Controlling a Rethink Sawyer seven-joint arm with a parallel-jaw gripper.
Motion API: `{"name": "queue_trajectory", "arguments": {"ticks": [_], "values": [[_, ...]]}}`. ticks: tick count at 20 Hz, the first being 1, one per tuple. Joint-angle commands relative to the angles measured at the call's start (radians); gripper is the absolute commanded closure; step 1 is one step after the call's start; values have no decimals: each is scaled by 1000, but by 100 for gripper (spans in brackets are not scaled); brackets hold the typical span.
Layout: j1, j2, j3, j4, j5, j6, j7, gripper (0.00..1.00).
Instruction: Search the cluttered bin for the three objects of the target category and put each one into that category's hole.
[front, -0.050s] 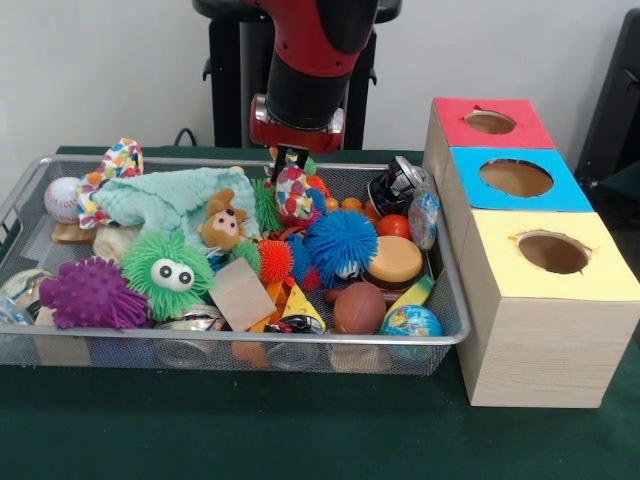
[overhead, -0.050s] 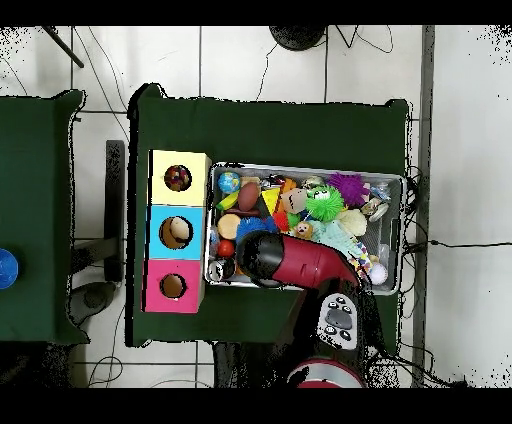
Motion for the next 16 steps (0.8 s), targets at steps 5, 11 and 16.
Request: {"name": "queue_trajectory", "arguments": {"ticks": [5, 11, 16], "values": [[37, 13, 12, 43, 57, -72, 289, 100], [117, -62, -41, 32, 92, 29, 332, 100], [151, -84, -46, 29, 135, 11, 339, 100]]}}
